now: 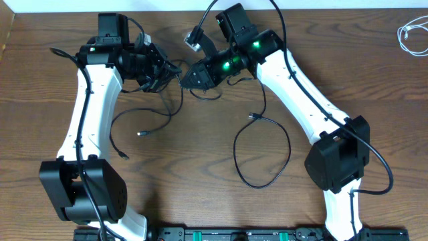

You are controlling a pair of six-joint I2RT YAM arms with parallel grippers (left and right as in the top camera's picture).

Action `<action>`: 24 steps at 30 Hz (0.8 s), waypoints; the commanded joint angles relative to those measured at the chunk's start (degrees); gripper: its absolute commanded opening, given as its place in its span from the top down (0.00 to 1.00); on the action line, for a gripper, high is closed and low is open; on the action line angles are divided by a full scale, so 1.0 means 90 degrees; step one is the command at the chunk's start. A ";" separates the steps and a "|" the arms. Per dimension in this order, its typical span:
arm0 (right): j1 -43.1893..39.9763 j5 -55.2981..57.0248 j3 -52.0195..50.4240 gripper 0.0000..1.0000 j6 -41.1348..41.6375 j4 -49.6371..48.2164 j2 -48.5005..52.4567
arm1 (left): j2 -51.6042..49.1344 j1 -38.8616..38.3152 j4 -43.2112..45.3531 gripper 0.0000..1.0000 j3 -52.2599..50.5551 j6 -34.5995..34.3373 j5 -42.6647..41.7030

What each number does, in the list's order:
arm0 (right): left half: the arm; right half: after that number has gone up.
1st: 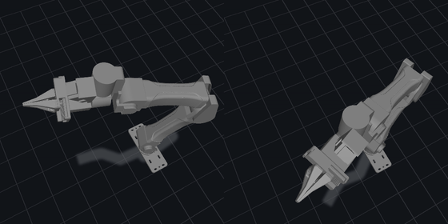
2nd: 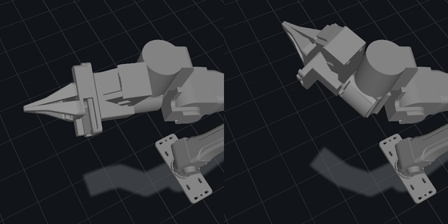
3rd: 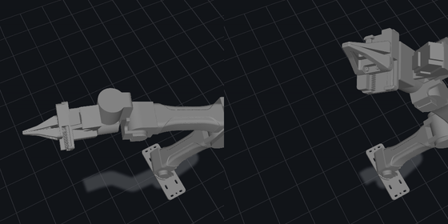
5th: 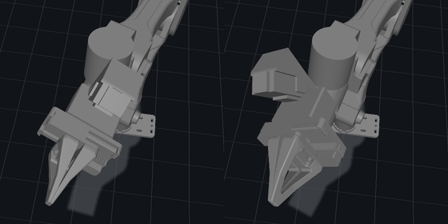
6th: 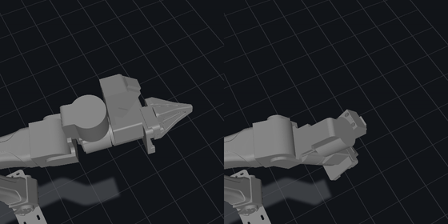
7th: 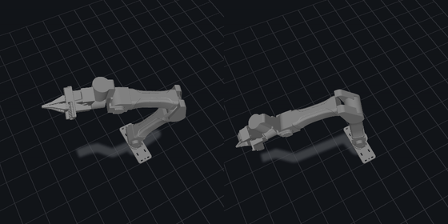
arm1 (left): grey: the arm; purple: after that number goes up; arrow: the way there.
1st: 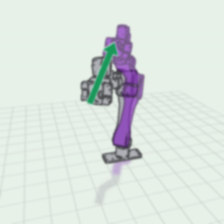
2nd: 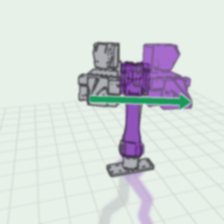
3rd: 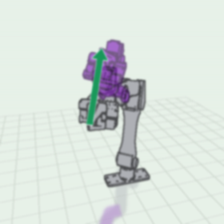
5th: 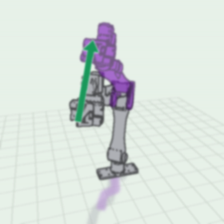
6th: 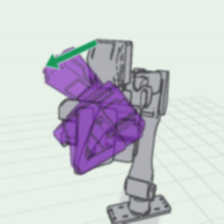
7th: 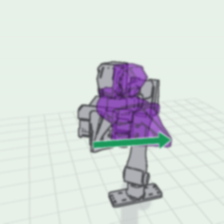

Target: Untangle cables

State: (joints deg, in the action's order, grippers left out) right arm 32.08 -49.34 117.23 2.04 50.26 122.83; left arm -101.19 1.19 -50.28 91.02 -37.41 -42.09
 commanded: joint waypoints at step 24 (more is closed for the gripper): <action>0.0410 0.2623 -0.0005 0.99 0.0896 -0.0153 0.0146 | 0.0029 0.0019 -0.0221 0.92 -0.0061 0.0223 0.0085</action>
State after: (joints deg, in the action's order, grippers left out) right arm 36.36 -30.89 117.23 6.66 48.97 122.96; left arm -101.19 1.28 -50.65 91.02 -37.93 -46.19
